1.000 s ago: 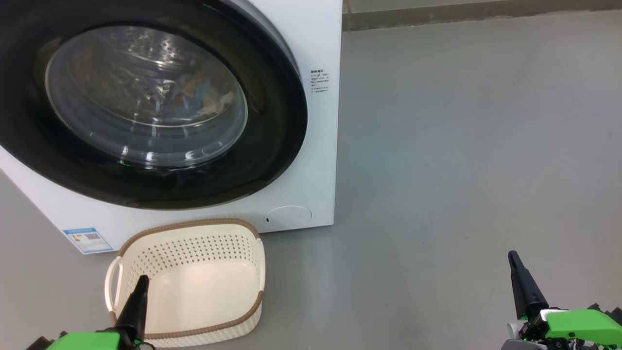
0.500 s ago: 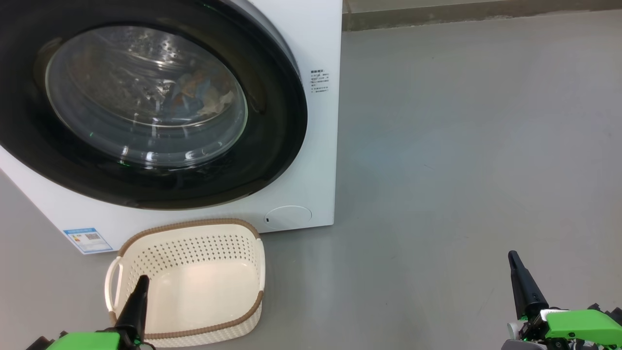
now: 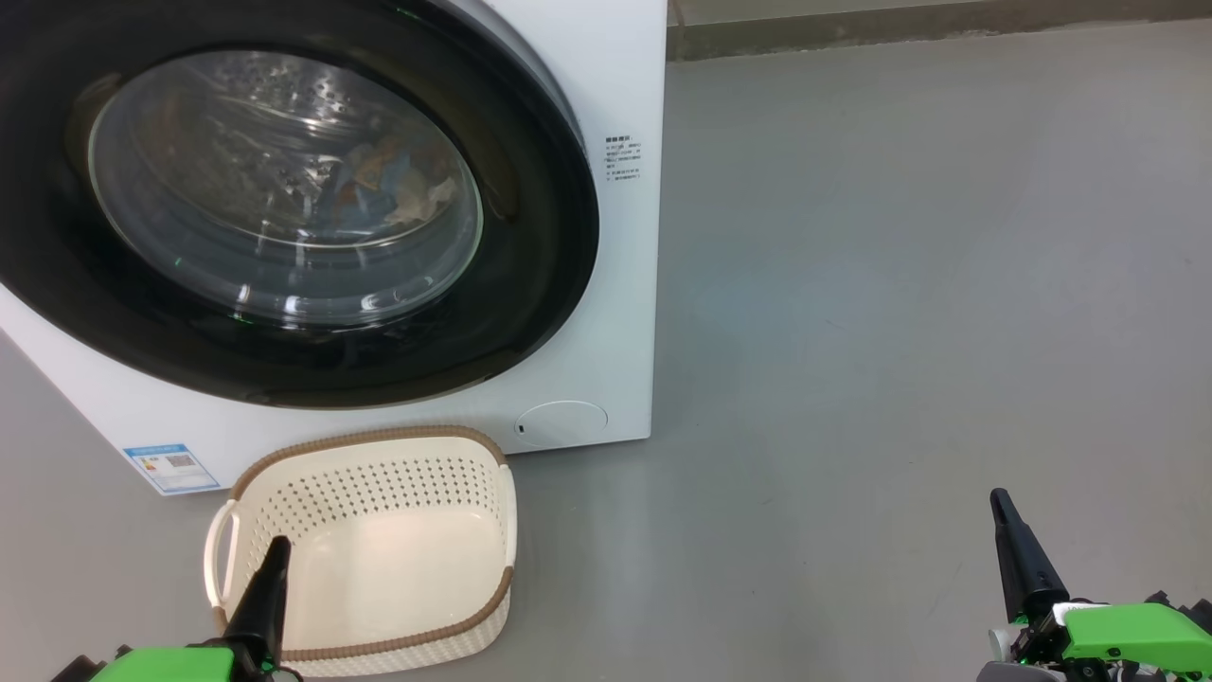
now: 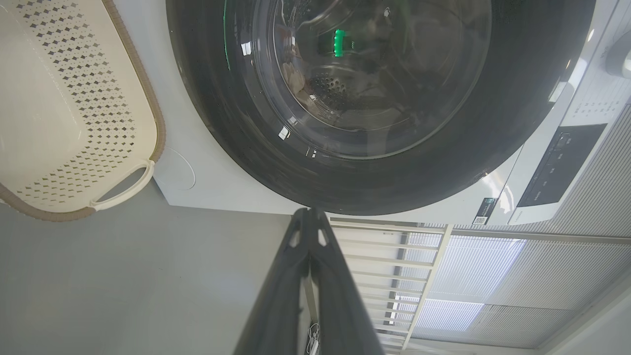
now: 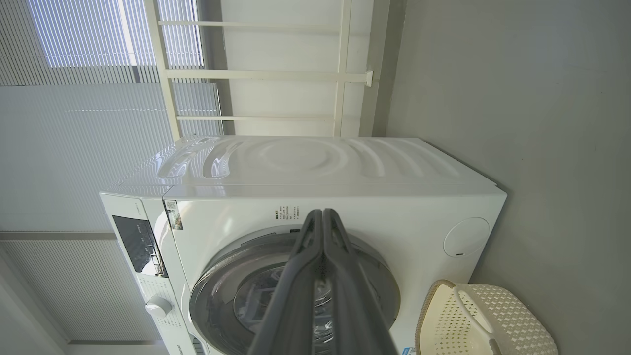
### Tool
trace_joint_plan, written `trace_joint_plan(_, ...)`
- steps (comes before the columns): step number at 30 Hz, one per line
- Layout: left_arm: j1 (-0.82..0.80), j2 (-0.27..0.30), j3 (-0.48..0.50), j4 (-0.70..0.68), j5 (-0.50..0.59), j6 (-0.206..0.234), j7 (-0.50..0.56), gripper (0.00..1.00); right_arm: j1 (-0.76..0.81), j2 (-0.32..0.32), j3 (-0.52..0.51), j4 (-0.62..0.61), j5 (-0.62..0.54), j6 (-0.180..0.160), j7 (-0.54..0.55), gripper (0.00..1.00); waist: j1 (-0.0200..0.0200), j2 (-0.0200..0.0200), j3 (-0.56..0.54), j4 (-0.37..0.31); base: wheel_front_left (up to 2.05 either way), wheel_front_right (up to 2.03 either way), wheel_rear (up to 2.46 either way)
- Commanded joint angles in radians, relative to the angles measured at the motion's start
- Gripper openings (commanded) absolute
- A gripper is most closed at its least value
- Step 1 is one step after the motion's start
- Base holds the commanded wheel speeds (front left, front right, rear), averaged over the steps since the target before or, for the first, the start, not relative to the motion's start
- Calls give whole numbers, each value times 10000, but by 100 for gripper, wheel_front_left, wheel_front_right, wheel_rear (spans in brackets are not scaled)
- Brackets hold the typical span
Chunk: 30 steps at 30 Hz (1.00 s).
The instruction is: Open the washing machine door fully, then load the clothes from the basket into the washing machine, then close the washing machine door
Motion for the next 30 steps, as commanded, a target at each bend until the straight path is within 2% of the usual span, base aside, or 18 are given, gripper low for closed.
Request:
trace_joint_plan(1,-409,258,299,-188,-87,-100,60,0,-407,-52,234,-295,54,-11,73,0,0,0,0,0,0,0,0)
trace_joint_plan(30,-409,258,299,-188,-87,-100,60,0,-407,-52,234,-295,55,-11,73,0,0,0,0,0,0,0,0)
